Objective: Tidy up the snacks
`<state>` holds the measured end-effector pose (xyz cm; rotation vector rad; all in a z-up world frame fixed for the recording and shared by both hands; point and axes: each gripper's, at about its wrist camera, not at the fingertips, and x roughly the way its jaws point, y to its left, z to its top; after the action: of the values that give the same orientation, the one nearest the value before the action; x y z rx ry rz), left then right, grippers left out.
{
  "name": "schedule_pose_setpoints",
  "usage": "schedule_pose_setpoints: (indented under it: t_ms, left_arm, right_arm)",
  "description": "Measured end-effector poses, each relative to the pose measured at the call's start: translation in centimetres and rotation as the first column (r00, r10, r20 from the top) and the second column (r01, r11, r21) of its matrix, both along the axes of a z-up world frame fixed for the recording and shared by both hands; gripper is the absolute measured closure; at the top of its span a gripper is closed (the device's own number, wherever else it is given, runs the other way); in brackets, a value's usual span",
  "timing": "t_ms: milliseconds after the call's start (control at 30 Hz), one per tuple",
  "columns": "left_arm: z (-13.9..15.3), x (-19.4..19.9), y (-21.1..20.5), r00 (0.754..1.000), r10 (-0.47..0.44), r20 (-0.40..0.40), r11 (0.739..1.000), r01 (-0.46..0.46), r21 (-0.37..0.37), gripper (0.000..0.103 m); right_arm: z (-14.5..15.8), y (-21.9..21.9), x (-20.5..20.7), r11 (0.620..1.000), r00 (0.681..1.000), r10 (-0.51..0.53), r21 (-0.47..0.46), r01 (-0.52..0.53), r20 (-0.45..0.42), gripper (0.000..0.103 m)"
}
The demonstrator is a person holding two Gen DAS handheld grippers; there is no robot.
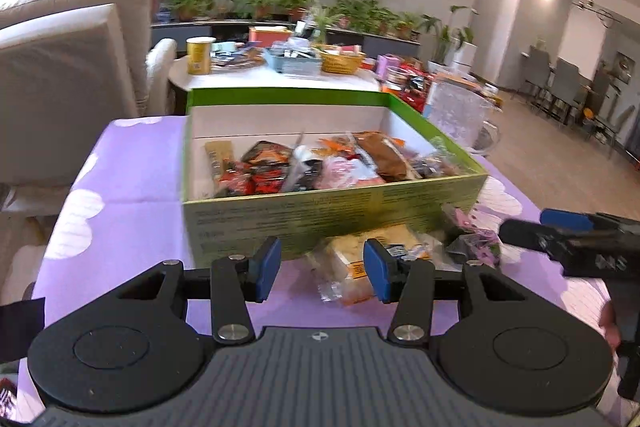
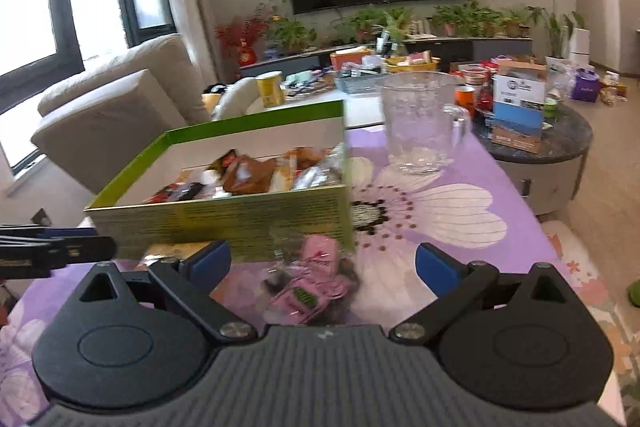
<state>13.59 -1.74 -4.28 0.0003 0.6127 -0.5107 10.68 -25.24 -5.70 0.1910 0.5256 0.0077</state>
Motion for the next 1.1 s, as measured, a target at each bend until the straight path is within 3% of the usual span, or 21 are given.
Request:
schedule_pose_setpoints:
  t_ms: [233, 433, 600, 1100]
  left_arm:
    - [-0.4, -0.1, 2.9, 0.995, 0.093, -0.029, 0.995, -0.094, -0.024, 0.06]
    - [-0.9, -0.1, 4.8, 0.99, 0.129, -0.048, 0.99, -0.131, -0.044, 0.06]
    - [-1.7, 0.1, 5.8, 0.988, 0.142, -0.067, 0.987, -0.146, -0.06, 0.06]
    - [-2.1, 0.2, 6.5, 0.988, 0.135, -0.078, 0.986, -0.142, -0.09, 0.06]
  right_arm:
    - [-0.3, 4.5, 0.0, 0.988, 0.989, 0.146, -0.054, -0.144, 0.035, 0.055]
    - [-1.9, 7.9, 2.9, 0.986, 0.986, 0.164, -0.038, -0.164, -0.012, 0.055]
    - [-2.6, 9.6, 3.9, 0.979, 0.987, 0.154, -0.131, -0.158, -0.036, 0.055]
    - [-4.4, 11.9, 6.6, 0.964, 0.985, 0.124, -0.221, -0.148, -0.118, 0.055]
